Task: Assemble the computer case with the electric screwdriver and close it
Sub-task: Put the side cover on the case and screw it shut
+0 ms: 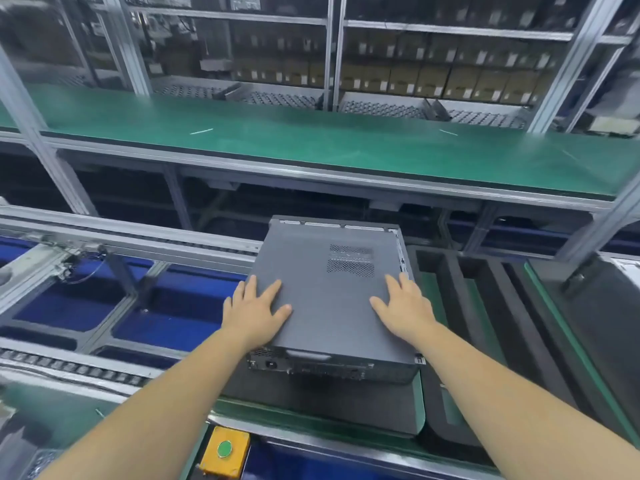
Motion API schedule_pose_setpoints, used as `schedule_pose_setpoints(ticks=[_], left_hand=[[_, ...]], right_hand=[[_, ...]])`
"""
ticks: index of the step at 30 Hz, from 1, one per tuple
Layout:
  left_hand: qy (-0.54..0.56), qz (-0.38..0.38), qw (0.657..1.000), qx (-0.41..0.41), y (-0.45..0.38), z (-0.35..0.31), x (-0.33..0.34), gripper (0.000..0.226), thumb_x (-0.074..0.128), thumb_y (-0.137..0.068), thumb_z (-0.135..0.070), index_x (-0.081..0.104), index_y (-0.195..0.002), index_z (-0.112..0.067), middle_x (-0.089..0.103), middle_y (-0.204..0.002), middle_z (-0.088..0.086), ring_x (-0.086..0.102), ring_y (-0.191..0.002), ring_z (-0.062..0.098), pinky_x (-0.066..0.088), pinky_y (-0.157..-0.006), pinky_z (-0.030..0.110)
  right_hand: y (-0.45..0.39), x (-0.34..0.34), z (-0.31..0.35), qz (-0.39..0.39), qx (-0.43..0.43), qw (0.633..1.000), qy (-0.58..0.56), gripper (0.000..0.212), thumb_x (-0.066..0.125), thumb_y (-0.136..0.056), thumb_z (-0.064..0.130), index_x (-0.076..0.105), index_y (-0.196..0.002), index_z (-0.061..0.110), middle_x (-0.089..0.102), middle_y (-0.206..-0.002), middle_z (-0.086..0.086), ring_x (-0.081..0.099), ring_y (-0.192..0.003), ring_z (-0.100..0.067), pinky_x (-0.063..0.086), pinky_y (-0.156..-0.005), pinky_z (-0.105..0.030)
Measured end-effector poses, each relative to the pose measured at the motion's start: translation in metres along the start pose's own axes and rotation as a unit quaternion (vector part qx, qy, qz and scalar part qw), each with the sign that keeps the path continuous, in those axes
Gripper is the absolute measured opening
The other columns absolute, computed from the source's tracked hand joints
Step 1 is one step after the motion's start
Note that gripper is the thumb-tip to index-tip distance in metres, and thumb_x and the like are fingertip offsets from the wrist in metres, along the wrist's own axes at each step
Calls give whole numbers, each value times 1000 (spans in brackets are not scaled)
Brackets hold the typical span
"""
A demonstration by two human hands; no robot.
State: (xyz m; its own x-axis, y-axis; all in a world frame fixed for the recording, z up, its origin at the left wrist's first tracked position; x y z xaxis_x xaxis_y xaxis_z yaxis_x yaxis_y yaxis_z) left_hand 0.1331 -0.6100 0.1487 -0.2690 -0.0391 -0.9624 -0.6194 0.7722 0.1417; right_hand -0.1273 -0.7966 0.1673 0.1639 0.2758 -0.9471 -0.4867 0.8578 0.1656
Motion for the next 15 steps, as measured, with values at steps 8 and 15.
schedule_pose_setpoints(ticks=[8,15], left_hand=[[-20,6,1000,1,7,-12,13,77,15,-90,-80,1,-158,-49,-11,-171,3,-11,-156,33,14,-122,57],[-15,-16,1000,1,17,-39,23,81,13,-85,-83,4,-159,-48,-8,-171,4,-12,-155,37,1,-121,62]], right_hand=[[10,18,-2,13,13,1000,21,64,20,-110,52,4,-168,33,-9,-176,0,-8,-162,-21,6,-128,-56],[20,10,-29,-20,140,988,-60,73,32,-110,49,6,-167,12,18,-169,-19,27,-152,-38,38,-112,-51]])
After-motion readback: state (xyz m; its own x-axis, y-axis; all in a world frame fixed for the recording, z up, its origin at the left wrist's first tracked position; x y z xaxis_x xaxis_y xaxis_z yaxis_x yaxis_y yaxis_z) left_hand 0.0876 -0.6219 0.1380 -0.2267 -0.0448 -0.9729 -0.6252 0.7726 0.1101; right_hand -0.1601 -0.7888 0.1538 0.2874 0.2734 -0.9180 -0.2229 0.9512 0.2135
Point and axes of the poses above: each hand's wrist, its own y-axis away from the middle knuckle, its own x-axis out of the palm, z = x × y, the point moved 8 cm from there along -y, towards the middle knuckle
